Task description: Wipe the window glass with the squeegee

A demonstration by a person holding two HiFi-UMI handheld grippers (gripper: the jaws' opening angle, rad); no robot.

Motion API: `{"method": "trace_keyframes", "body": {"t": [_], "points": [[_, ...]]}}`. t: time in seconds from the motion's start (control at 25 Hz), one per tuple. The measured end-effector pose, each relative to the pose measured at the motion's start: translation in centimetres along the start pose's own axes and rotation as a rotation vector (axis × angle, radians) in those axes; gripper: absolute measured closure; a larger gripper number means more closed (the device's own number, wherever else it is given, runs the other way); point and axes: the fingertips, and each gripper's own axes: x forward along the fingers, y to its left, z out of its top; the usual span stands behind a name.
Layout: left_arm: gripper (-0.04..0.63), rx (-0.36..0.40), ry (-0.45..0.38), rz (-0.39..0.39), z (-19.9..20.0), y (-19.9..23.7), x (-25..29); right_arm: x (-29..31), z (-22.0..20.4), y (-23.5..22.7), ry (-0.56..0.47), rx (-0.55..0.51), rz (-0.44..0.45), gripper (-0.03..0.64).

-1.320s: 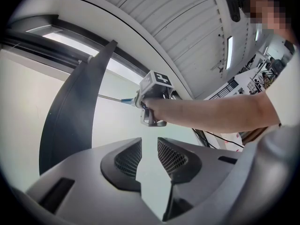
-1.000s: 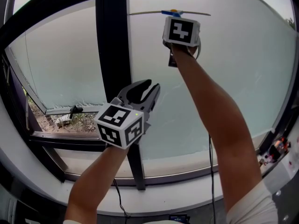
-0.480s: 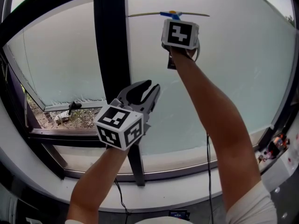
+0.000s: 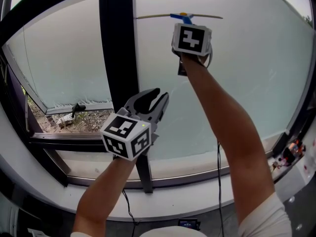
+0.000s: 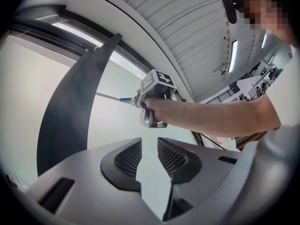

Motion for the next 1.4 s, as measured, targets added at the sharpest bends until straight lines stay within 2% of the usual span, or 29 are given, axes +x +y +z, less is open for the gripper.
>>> {"method": "trace_keyframes", "body": {"t": [0.84, 1.4], "points": [[0.467, -0.077, 0.035, 0.015, -3.9, 0.1, -1.1, -1.3, -3.4, 0.0, 0.01, -0.001, -0.008, 0.462], [0.467, -0.099, 0.051, 0.021, -6.0, -0.2, -2.0, -2.3, -5.7, -0.1, 0.016, 0.003, -0.014, 0.462]]}}
